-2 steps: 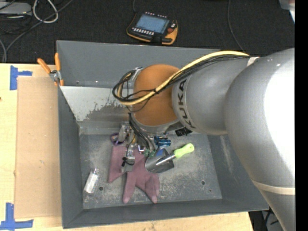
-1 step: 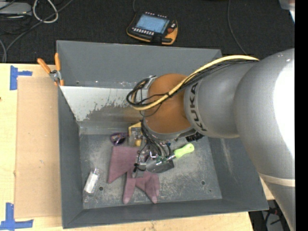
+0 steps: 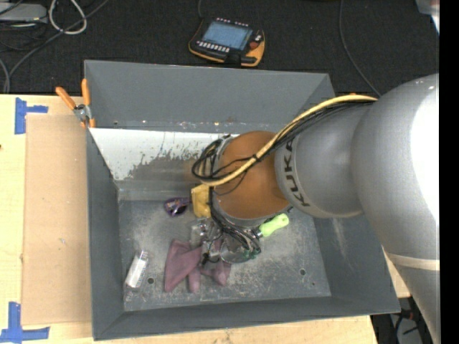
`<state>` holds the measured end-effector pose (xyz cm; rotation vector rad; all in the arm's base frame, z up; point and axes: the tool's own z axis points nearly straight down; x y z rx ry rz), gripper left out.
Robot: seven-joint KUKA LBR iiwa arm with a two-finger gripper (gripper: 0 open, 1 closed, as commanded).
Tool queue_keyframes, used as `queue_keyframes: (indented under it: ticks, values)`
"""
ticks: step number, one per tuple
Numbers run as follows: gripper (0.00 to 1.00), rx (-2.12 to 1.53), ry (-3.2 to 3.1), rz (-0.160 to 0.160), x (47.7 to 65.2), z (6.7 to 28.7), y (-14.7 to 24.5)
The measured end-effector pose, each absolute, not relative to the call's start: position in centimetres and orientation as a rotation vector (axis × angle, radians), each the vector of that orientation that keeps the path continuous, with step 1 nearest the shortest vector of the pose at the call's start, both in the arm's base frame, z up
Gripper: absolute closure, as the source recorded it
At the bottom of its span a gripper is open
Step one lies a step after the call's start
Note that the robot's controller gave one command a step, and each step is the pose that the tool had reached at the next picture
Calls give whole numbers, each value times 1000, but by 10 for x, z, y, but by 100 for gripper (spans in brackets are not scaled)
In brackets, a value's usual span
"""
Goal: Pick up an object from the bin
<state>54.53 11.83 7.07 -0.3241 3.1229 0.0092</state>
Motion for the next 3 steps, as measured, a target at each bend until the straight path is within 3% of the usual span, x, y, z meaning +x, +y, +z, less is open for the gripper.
queue_keyframes:
  ticks: [1,2,3]
  values:
    - [100,-322,3123,10,545,71,118]
    - [100,-305,3130,9,553,158,116]
    - [100,-305,3127,10,545,126,118]
